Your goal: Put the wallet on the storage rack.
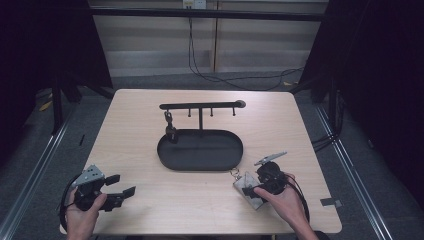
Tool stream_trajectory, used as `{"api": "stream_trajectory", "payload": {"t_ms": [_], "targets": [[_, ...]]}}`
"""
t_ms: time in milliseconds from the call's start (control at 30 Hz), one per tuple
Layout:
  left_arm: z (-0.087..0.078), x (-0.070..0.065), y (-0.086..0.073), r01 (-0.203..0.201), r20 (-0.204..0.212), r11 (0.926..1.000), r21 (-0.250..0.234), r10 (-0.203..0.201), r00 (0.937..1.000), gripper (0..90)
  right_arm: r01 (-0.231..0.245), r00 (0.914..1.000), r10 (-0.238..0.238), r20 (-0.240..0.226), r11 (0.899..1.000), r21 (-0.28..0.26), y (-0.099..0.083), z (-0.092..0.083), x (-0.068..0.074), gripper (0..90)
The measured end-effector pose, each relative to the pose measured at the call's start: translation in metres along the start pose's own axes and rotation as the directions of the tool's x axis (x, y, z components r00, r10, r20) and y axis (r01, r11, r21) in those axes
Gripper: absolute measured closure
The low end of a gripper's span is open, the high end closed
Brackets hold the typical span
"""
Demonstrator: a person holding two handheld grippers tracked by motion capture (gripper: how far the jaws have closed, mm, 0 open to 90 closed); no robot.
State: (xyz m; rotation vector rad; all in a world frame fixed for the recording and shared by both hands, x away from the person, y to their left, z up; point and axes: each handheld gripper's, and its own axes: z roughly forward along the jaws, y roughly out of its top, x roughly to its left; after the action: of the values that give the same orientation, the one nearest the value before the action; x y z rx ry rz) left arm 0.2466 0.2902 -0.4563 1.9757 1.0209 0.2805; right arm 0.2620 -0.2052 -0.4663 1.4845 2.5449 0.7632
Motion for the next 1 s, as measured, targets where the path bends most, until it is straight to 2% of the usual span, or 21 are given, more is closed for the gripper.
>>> {"api": "stream_trajectory", "payload": {"t_ms": [167,400,567,667,1000], "targets": [[0.004,-0.003,-0.001,-0.009,0.02,0.9998,0.02,0.009,0.9998,23.4,-0.002,1.0,0.002,0.004,0.999,0.044,0.002,0.005,0.001,20.5],[0.004,-0.003,-0.001,-0.007,0.031,0.9998,0.02,0.006,0.9995,23.4,0.048,0.9981,-0.053,0.032,0.99,0.135,0.007,0.014,0.009,24.0],[0.003,-0.002,-0.001,0.003,0.034,0.9999,0.016,-0.003,0.9994,23.4,0.066,0.9952,-0.077,0.061,0.985,0.162,0.01,0.018,0.012,25.2],[0.004,-0.002,-0.001,-0.002,0.037,0.9997,0.023,0.001,0.9993,23.4,0.055,0.995,-0.068,0.073,0.984,0.169,0.012,0.019,0.013,26.4],[0.004,-0.001,-0.001,0.003,0.041,0.9997,0.026,-0.004,0.9992,23.4,0.036,0.9953,-0.057,0.078,0.97,0.242,0.021,0.02,0.013,29.9]]}}
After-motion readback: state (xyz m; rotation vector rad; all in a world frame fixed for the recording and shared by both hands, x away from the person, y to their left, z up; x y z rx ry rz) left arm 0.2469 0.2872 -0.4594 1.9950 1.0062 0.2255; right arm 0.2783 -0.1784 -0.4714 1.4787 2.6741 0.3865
